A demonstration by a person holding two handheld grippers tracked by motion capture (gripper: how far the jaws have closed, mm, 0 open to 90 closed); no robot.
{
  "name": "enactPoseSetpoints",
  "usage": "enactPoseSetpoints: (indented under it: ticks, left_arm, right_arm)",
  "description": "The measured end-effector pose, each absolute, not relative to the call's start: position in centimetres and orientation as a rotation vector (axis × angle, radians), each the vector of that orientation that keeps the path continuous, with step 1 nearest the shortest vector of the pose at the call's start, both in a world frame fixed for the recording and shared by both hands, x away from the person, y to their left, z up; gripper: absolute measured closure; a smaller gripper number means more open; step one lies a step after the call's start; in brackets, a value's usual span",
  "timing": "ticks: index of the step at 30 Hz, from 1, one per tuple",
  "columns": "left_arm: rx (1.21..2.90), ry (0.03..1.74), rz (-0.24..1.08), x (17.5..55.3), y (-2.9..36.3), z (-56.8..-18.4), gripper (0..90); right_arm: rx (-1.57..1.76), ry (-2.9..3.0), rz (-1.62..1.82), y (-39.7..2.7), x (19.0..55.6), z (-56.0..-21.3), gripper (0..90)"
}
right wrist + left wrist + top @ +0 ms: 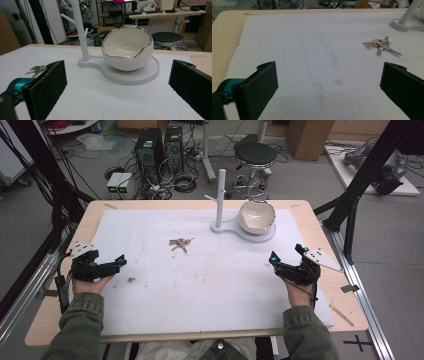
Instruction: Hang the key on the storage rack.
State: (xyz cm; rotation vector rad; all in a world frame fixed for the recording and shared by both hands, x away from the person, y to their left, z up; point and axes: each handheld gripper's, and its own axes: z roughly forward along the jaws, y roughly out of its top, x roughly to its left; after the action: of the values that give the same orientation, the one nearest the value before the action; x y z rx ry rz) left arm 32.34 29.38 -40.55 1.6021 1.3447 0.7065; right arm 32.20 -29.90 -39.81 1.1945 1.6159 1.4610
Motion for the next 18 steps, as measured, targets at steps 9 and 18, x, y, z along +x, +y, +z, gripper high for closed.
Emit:
enactPoseSetpoints:
  ticks: [9,18]
  left_arm:
    - [1.653,1.286,0.692,33.5,27.8,-39.4,1.9]
    - [1.727,1.223,0.695,34.7,26.0,-38.5,1.9]
  right_arm:
    - [1.225,1.605,1.452,-30.0,32.1,-39.8,0.6]
    - [1.232,1.598,1.433,-30.2,32.3,-39.9,0.6]
